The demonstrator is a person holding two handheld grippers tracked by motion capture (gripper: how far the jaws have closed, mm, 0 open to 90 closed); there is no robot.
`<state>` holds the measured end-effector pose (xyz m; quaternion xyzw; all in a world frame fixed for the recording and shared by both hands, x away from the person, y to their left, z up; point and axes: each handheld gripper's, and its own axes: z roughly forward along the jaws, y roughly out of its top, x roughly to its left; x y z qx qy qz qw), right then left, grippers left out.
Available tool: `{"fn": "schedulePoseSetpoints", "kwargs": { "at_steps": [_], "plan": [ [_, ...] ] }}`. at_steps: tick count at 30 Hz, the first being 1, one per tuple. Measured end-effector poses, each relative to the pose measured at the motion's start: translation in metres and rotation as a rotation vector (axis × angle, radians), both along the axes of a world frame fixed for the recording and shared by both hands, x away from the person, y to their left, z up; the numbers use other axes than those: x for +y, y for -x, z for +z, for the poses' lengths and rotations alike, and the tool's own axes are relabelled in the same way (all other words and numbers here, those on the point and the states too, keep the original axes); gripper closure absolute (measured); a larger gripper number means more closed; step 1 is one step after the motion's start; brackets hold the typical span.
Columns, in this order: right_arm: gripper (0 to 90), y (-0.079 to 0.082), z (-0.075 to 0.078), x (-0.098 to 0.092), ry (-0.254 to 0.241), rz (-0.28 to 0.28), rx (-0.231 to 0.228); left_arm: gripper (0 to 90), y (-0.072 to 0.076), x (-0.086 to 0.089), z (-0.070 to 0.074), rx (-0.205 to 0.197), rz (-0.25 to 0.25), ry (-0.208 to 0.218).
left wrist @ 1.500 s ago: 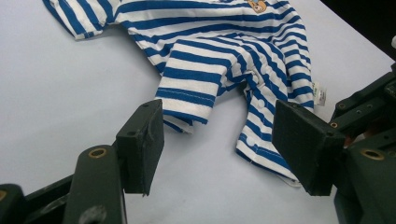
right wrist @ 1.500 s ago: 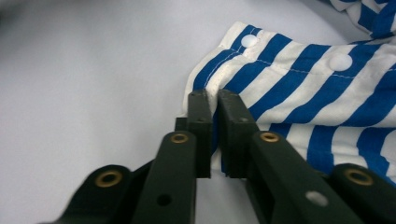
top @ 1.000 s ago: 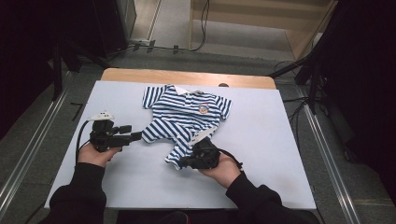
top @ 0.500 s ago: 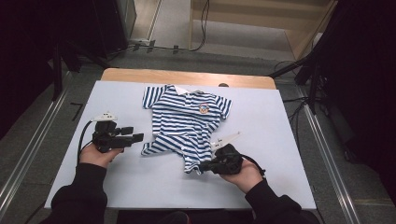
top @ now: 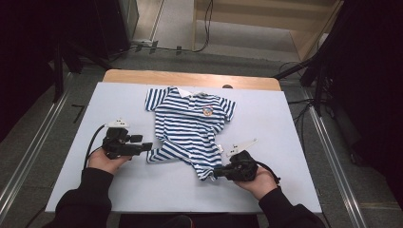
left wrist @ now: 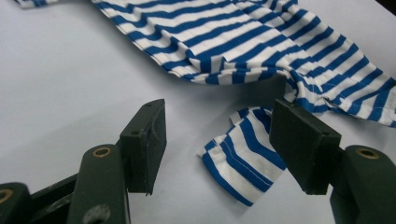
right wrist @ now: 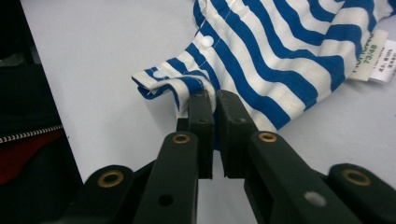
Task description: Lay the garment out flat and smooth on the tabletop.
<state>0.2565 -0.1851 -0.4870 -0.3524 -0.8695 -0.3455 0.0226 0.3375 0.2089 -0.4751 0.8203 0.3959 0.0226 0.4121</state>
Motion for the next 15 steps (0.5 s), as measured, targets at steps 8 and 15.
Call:
{"fn": "schedulePoseSetpoints", "kwargs": {
  "at_steps": [8,15],
  "plan": [
    [62.6,0.001,0.005,-0.003,-0.047,-0.013,-0.042,40.0,0.003,-0.009,-0.009,0.003,-0.063,-0.027],
    [59.7,-0.01,0.007,-0.017,-0.059,-0.107,-0.11,40.0,0.002,-0.016,-0.017,0.019,-0.086,-0.067]
  ]
}}
